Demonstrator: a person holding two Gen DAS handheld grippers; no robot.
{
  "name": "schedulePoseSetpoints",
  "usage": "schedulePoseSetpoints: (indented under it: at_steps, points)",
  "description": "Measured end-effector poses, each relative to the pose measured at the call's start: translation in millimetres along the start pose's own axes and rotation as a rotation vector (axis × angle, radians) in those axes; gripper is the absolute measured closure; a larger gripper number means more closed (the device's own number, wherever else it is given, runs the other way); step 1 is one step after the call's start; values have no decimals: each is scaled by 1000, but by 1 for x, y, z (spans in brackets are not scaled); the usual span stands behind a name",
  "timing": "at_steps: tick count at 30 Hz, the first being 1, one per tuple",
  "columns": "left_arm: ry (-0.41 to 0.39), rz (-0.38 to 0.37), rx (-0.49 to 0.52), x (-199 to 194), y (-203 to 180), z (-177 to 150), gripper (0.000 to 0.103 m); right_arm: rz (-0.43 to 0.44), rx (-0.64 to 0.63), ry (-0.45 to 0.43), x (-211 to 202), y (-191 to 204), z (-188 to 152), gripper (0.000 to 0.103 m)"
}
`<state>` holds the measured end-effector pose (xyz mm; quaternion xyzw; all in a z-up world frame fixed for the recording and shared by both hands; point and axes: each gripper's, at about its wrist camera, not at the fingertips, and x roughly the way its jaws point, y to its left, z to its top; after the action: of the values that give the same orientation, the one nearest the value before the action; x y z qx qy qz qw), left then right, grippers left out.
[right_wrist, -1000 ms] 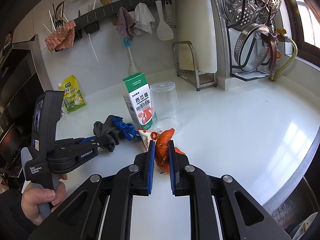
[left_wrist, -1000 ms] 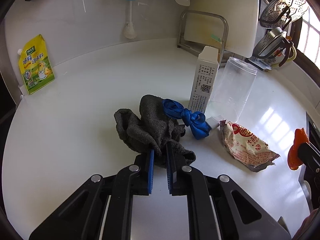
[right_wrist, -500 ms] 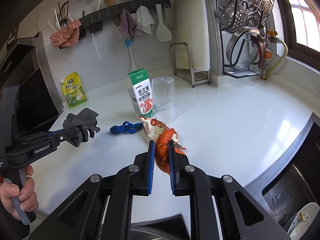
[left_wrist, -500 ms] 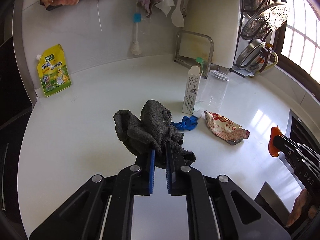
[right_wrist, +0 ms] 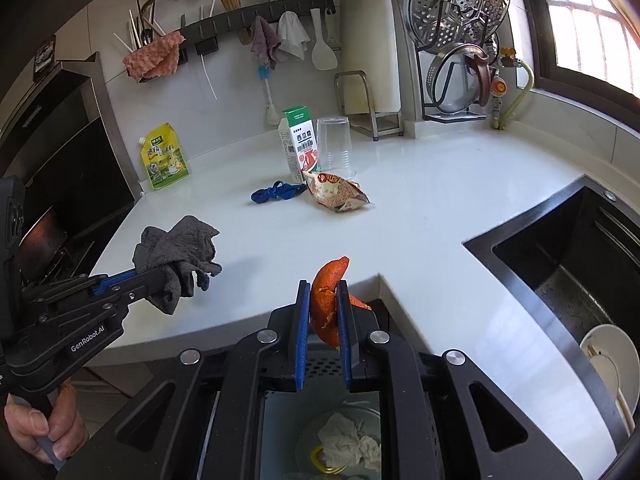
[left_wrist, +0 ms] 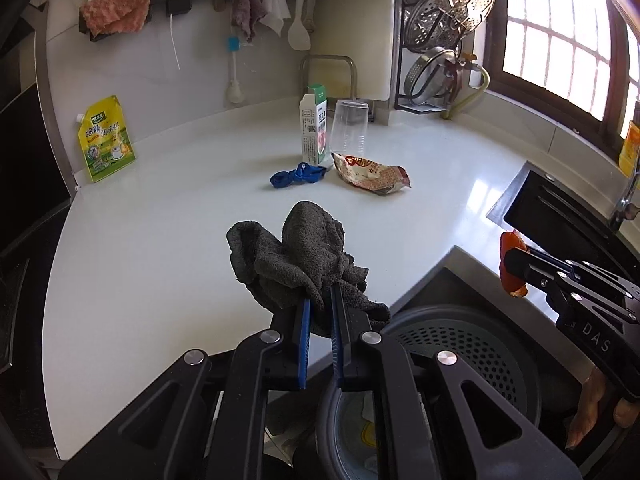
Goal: Collect trash
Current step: 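Carry the gray cloth and orange wrapper over the gray basket bin, then open both tools to drop the cloth and wrapper into the bin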
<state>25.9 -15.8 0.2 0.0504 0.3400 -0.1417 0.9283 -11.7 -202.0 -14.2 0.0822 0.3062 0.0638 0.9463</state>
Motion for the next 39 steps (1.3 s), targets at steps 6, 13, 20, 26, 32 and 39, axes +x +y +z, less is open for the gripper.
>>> schedulePoseSetpoints:
  at_steps: [6,13,20,26,32,39]
  points:
    - [10,-17,-3,-26,-12,-33,93,-31,42,26,-29,0,-46,90]
    - [46,-29,3,-35,-28,-65,93,-56,67,51,-49,-5,-87,90]
    - [74,-52,31,-35,-51,-89,93,-51,102,77,-55,-13,-114,90]
    - [118,-58,32,-25,-59,-102,93,-64,97,97,-50,-15,-124,90]
    - [155,-44,24,-14,-58,-110,93,-62,101,122,-41,-18,-129,90]
    - [186,-38,33,-1,-60,-115,93,-57,108,138,-34,-21,-133,90]
